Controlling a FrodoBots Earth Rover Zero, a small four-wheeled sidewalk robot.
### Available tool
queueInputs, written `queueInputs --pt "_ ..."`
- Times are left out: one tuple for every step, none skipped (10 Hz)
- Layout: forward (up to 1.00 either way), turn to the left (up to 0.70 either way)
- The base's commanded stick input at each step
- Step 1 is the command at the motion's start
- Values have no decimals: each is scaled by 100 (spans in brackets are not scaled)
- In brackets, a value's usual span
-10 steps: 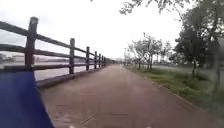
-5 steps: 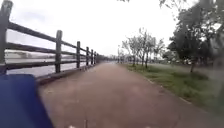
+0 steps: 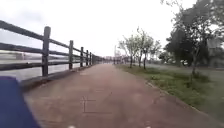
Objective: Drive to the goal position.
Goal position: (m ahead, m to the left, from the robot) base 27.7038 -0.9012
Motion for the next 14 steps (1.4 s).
queueInputs --pt "85 3" --pt "85 13" --pt "85 6" --pt "85 6" --pt "85 9" --pt "85 10" --pt "85 9" --pt "85 7" --pt "85 4" --pt "85 7" --pt "85 4" --pt "85 4" --pt "85 3" --pt "85 8"
